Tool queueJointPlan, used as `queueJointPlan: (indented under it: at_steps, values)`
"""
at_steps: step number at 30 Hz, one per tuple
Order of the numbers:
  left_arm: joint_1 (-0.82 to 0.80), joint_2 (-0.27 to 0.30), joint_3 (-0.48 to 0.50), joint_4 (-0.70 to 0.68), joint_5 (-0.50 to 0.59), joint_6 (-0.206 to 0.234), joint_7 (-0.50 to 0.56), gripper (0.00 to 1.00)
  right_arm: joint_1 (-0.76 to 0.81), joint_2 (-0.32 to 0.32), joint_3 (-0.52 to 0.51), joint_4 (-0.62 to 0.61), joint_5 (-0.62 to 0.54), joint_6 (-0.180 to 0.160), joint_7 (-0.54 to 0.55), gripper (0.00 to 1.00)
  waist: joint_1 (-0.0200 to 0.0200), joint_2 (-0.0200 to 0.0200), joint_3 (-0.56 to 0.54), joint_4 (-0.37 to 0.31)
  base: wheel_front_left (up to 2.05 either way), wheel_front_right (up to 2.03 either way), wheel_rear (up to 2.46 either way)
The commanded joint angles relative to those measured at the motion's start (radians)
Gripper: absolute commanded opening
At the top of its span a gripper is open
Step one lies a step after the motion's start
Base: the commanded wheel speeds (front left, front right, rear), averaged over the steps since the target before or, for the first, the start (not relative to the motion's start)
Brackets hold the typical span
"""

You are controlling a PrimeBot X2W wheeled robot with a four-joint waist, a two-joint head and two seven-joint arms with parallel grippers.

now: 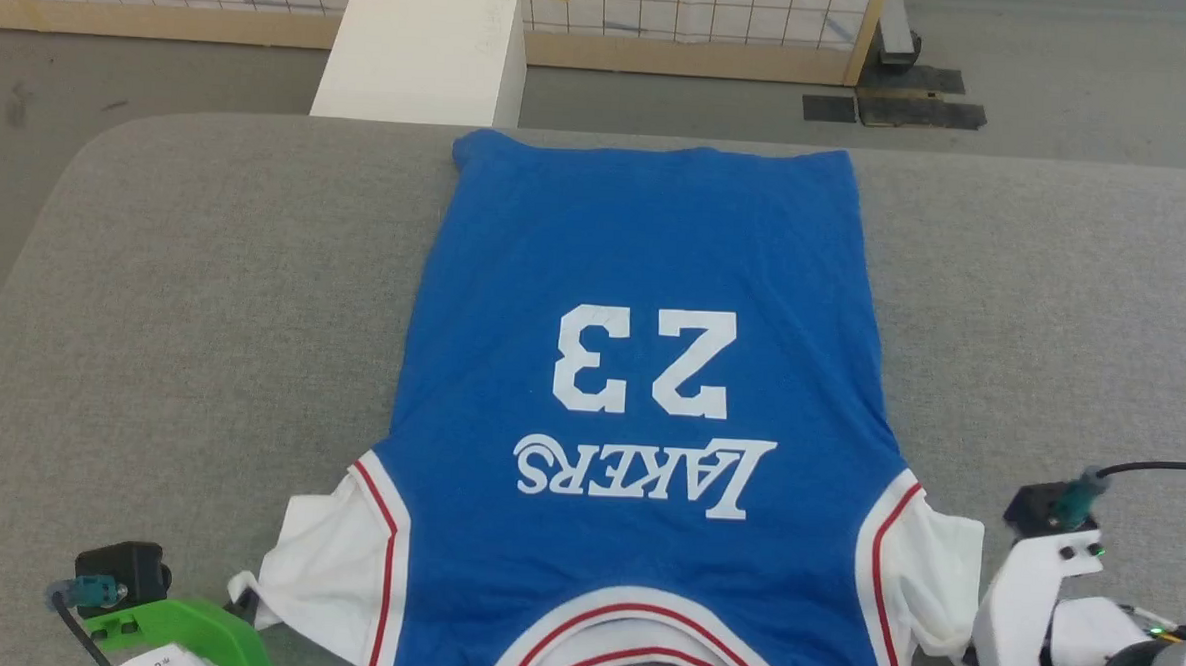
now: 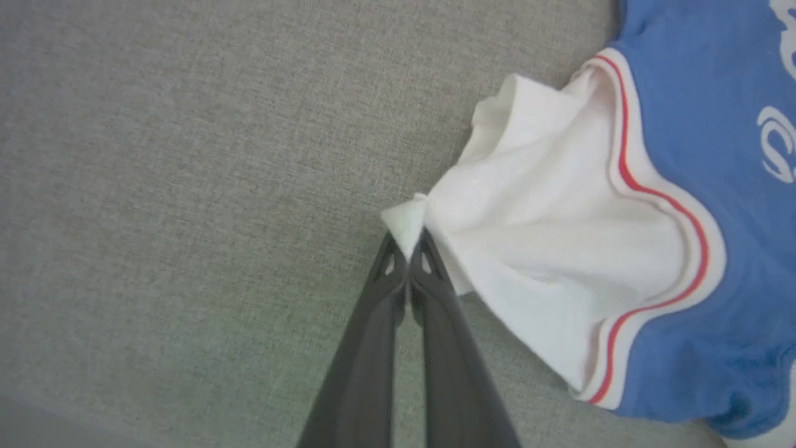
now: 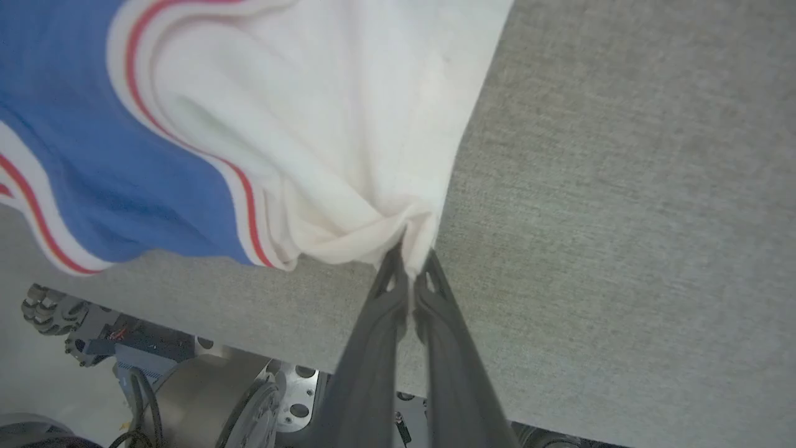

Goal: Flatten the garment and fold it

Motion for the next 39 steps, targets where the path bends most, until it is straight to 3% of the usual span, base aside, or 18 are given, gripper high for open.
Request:
queueJointPlan:
  at_steps: [1,7,8,9,10,21,27,32,39]
  values:
    - [-0.021,-0.007,0.002,0.006,0.019,-0.006,-0.016,0.0,-0.016,-0.007,0.019,0.024,-0.009,-0.001,0.014,0.0,0.0001,0.0,0.012,0.001,0.0,0.0,0.0]
    - [-0.038,-0.021,0.005,0.028,0.012,-0.019,-0.046,0.0,-0.034,-0.018,0.065,0.092,0.01,-0.001,0.037,0.0,0.0001,0.0,0.017,0.0,0.0,0.0,0.0]
    - [-0.039,-0.022,0.006,0.03,0.011,-0.02,-0.049,0.0,-0.038,-0.02,0.066,0.095,0.017,-0.001,0.029,0.05,0.0001,0.0,0.015,-0.002,0.0,0.0,0.0]
    - [-0.039,-0.024,0.007,0.031,0.01,-0.021,-0.053,0.0,-0.043,-0.022,0.062,0.094,0.022,-0.001,0.018,0.45,0.0001,0.0,0.013,-0.004,0.0,0.0,0.0]
    - [-0.039,-0.025,0.007,0.032,0.009,-0.023,-0.058,0.0,-0.048,-0.024,0.053,0.091,0.029,-0.001,-0.001,1.0,0.0001,0.0,0.009,-0.005,0.0,0.0,0.0]
    - [-0.009,-0.024,0.013,0.003,0.009,-0.012,-0.079,0.0,-0.054,0.047,-0.155,-0.094,0.109,-0.001,-0.18,1.0,0.0001,0.0,-0.049,-0.025,0.0,0.0,0.0]
    - [0.005,-0.019,0.021,-0.02,0.008,-0.003,-0.089,0.0,-0.092,0.096,-0.243,-0.177,0.108,-0.001,-0.437,1.0,0.0001,0.0,-0.057,-0.037,0.0,0.0,0.0]
    - [0.009,-0.021,0.024,-0.039,0.01,0.001,-0.103,0.0,-0.12,0.114,-0.244,-0.151,0.111,-0.001,-0.621,1.0,0.0001,0.0,-0.045,-0.039,0.0,0.0,0.0]
    - [-0.015,-0.031,0.032,-0.097,0.024,0.004,-0.148,0.0,-0.218,0.114,-0.223,-0.051,0.057,-0.001,-0.732,1.0,0.0001,0.0,0.034,-0.015,0.0,0.0,0.0]
